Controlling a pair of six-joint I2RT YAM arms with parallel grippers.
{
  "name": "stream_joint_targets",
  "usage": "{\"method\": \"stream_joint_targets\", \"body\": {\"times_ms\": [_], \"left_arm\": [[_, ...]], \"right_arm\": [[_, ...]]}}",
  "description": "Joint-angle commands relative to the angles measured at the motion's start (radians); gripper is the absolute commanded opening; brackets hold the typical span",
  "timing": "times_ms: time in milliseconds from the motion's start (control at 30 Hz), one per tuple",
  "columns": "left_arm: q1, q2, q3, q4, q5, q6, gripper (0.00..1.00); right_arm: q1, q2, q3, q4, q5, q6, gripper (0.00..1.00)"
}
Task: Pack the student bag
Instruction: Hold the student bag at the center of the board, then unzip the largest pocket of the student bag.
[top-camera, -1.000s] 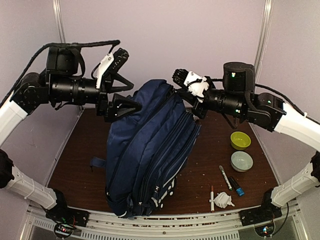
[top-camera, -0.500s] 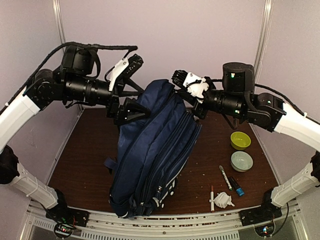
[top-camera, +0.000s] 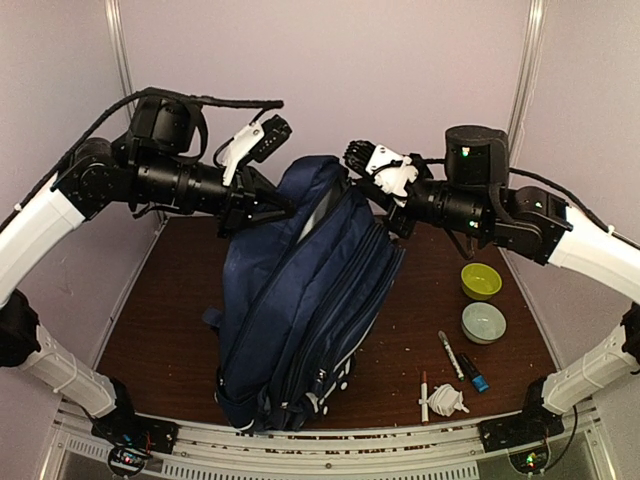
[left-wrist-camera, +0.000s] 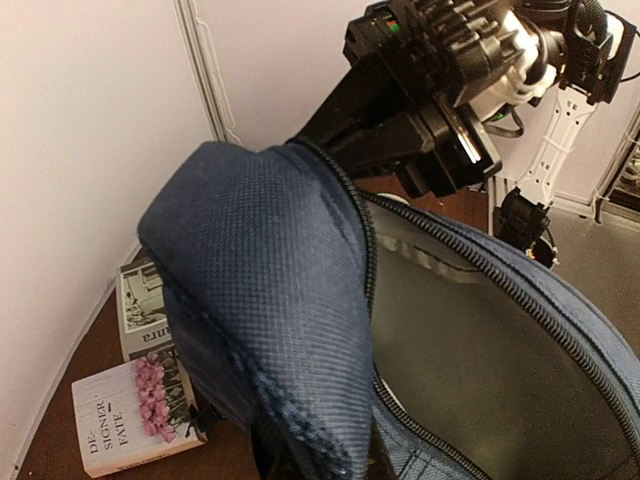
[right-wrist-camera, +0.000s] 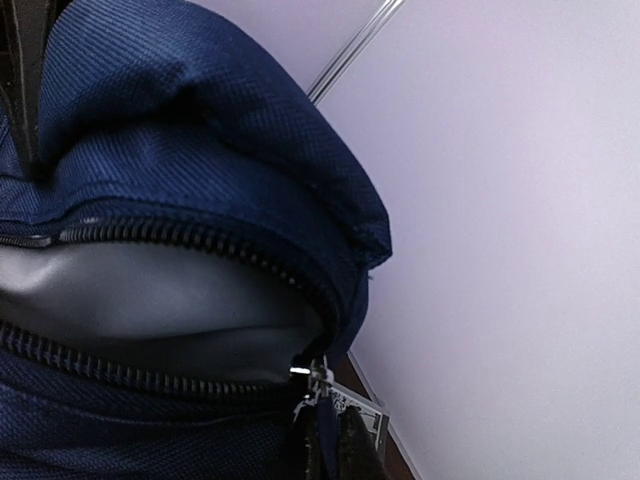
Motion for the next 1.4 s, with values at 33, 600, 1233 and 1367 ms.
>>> {"method": "stream_joint_targets", "body": {"times_ms": [33,600,1233,1367], "left_arm": [[0.008,-0.141,-0.130,0.086,-0.147,0.022,0.00],[0.008,-0.623,-0.428,0.452,-0.153,0.049,0.00],[0.008,-0.756,-0.489,0.417,-0.513,0.037,0.00],[0.008,-0.699,-0.492,0.392,-0.603,0.010,0.00]], "right_arm": [[-0.043,-0.091,-0.060,0.183,-0.010,0.043,0.00],[-0.190,0.066,-0.488,0.523,-0.205,0.342,0.00],[-0.194,0.242,-0.603,0.657,-0.366,0.569,0.00],[-0.208,0.158,-0.520,0.510,-0.286,0.628,0.39]]}}
